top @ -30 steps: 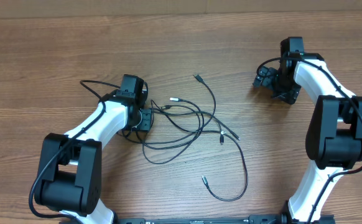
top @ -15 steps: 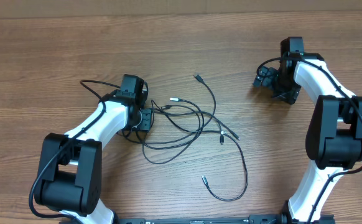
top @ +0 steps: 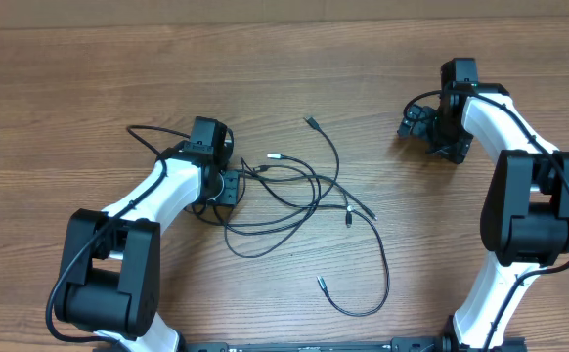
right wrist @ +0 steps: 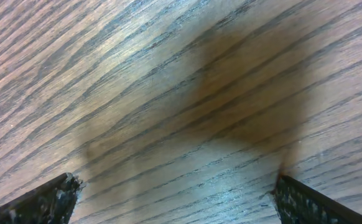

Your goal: Untangle cables

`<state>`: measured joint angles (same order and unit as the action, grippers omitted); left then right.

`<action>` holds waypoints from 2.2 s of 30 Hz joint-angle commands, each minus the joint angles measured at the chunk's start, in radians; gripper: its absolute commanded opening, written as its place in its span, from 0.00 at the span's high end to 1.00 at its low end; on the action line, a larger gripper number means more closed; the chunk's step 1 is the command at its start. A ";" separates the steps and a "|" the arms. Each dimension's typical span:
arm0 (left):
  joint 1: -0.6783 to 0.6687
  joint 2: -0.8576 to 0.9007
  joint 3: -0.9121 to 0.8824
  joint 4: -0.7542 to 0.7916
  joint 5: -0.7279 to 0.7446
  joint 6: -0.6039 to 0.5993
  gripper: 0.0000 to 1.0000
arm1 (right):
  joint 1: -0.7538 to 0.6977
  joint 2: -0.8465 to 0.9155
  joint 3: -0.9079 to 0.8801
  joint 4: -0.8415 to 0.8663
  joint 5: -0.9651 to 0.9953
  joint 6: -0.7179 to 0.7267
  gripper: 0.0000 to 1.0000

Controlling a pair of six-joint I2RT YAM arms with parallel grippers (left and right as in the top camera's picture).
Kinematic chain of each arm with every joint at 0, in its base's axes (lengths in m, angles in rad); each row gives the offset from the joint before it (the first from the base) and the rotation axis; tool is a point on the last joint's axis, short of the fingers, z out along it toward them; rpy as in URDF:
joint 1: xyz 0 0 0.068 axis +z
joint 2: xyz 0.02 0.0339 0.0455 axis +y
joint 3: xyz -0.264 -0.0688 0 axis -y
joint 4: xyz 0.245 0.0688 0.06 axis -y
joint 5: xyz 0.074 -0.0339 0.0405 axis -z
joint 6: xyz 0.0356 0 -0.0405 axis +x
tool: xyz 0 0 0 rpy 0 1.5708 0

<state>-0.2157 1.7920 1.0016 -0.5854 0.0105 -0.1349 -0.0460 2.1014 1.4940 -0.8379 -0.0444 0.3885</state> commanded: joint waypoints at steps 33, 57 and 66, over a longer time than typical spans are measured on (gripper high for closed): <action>0.008 0.069 -0.039 -0.011 0.005 0.000 0.96 | -0.004 0.009 0.013 0.003 0.006 0.003 0.00; 0.008 0.069 -0.040 -0.064 0.077 0.000 0.82 | -0.004 0.009 0.013 0.003 0.006 0.003 0.00; 0.008 0.069 -0.039 -0.137 0.076 0.000 0.96 | -0.004 0.009 0.013 0.003 0.006 0.003 0.00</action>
<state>-0.2058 1.7966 1.0119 -0.6846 0.0711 -0.1310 -0.0460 2.1014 1.4940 -0.8383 -0.0444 0.3885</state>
